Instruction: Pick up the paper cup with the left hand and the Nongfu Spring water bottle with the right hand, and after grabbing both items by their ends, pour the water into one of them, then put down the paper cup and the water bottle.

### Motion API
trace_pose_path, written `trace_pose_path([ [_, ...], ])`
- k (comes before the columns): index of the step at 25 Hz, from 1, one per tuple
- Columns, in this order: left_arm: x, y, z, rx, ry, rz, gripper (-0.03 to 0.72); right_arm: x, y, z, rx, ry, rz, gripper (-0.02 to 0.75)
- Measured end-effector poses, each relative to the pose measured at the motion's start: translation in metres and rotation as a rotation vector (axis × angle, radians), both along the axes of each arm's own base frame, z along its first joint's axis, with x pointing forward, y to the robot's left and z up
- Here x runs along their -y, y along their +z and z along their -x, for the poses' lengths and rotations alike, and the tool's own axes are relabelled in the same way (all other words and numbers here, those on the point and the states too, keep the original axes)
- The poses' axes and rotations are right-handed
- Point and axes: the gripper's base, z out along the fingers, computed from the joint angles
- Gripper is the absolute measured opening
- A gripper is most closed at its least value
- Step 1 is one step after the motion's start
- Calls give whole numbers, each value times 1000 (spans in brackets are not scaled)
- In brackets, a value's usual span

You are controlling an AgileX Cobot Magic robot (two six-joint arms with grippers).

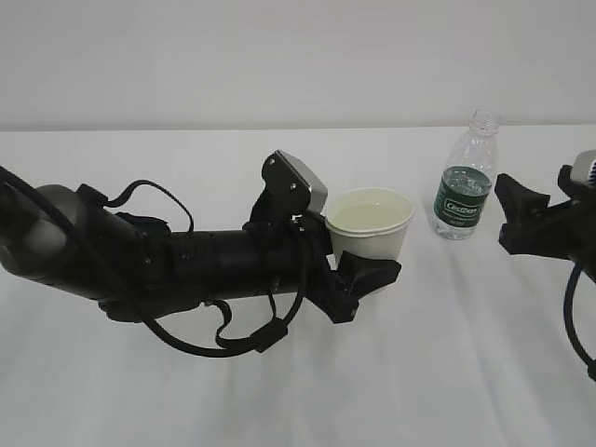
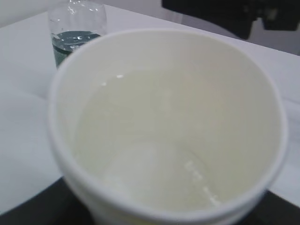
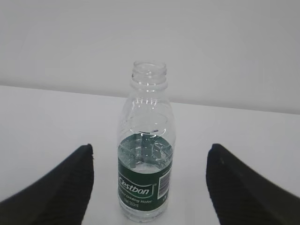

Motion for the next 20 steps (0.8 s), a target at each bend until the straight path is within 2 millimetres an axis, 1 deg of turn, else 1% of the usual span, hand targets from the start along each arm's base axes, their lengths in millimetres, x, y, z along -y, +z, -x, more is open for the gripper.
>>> trace_pose_path([
  [5, -3, 2, -5, 5, 36, 24, 453, 3, 17, 18, 34, 0, -7, 562],
  [8, -12, 4, -14, 12, 64, 45, 453, 3, 26, 23, 39, 2, -7, 562],
  [15, -47, 5, -43, 16, 179, 61, 453, 5, 40, 32, 7, 2, -3, 562],
  [20, -70, 7, -59, 24, 246, 75, 453, 5, 46, 37, -4, 8, 8, 562],
])
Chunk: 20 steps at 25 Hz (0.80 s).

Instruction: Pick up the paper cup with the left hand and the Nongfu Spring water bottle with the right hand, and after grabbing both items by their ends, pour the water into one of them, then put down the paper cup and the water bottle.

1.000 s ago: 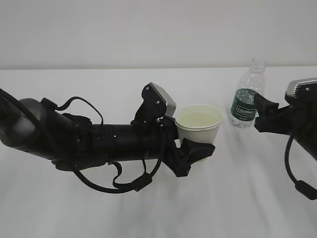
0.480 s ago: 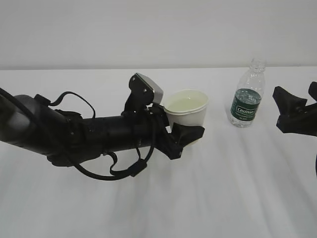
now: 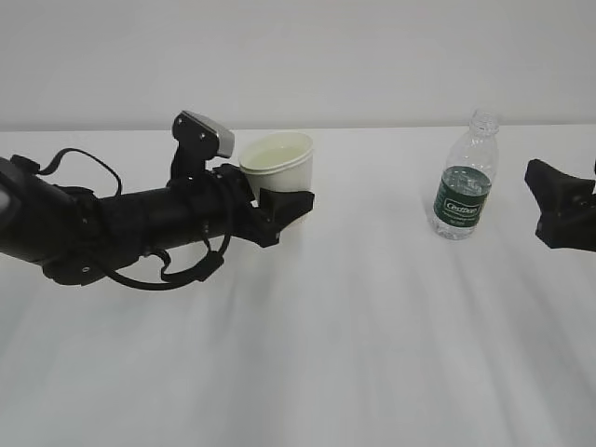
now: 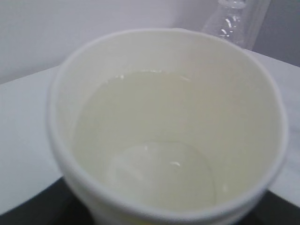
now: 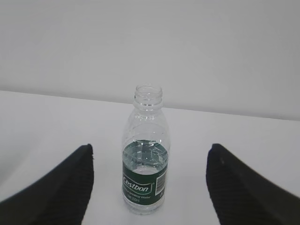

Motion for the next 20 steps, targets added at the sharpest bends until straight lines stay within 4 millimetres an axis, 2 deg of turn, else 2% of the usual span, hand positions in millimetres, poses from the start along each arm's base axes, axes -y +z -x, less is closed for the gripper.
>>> trace_pose_path([
  [20, -91, 0, -42, 0, 249, 0, 453, -1, -3, 1, -33, 16, 26, 562],
])
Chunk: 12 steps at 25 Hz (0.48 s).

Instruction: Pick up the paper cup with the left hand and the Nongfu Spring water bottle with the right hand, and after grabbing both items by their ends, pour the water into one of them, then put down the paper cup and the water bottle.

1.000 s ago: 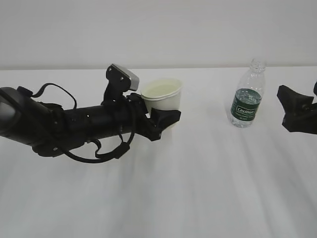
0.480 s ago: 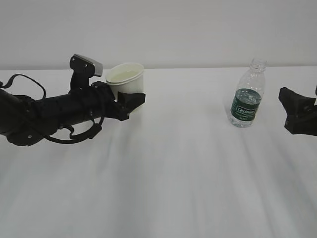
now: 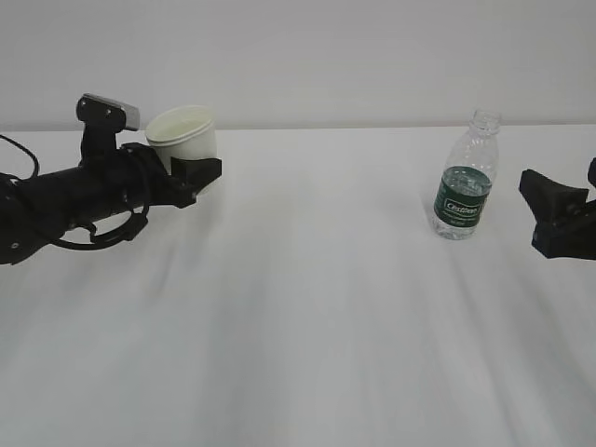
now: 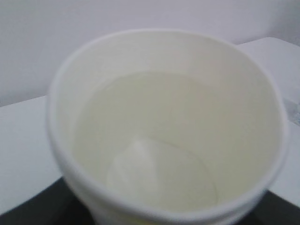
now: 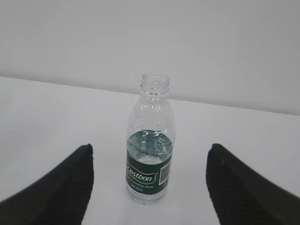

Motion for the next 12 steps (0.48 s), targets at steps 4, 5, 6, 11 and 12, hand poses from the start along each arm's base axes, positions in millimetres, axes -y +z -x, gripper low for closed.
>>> trace_pose_path([
  [4, -18, 0, -5, 0, 46, 0, 453, 0, 0, 0, -1, 5, 4, 561],
  [5, -22, 0, -6, 0, 57, 0, 453, 0, 0, 0, -1, 6, 6, 561],
  [6, -26, 0, -8, 0, 68, 0, 453, -1, 0, 0, 0, 7, 7, 561],
  [11, -45, 0, -12, 0, 116, 0, 453, -1, 0, 0, 0, 12, 10, 562],
  [12, -49, 0, -13, 0, 127, 1, 453, -1, 0, 0, 0, 15, 12, 562],
])
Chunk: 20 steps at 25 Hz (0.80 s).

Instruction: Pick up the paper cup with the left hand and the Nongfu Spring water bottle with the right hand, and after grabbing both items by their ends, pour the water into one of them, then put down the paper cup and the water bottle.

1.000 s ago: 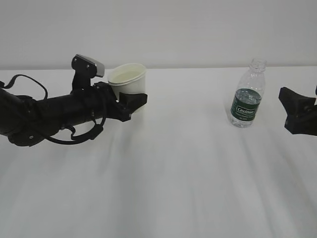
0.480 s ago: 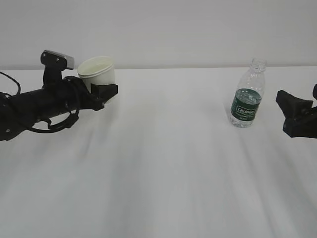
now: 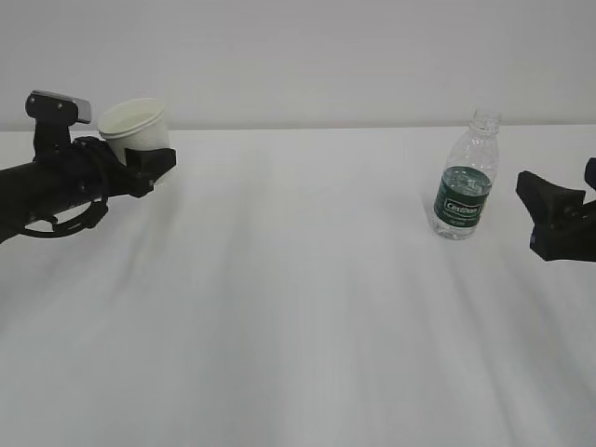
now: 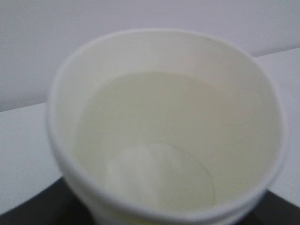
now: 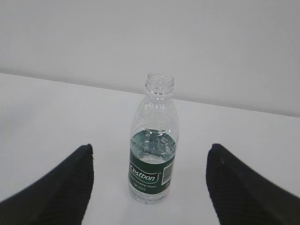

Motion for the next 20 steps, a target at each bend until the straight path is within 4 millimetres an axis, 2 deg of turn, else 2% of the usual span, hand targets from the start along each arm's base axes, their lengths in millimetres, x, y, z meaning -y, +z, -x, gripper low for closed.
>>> trace_pose_path([
  [8, -25, 0, -4, 2, 71, 3, 453, -1, 0, 0, 0, 10, 6, 561],
  [14, -35, -1, -7, 16, 128, -3, 453, -1, -2, 0, -16, 12, 11, 562],
  [20, -38, -26, -9, -14, 164, 7, 450, -1, -2, 1, -21, 19, 17, 561],
])
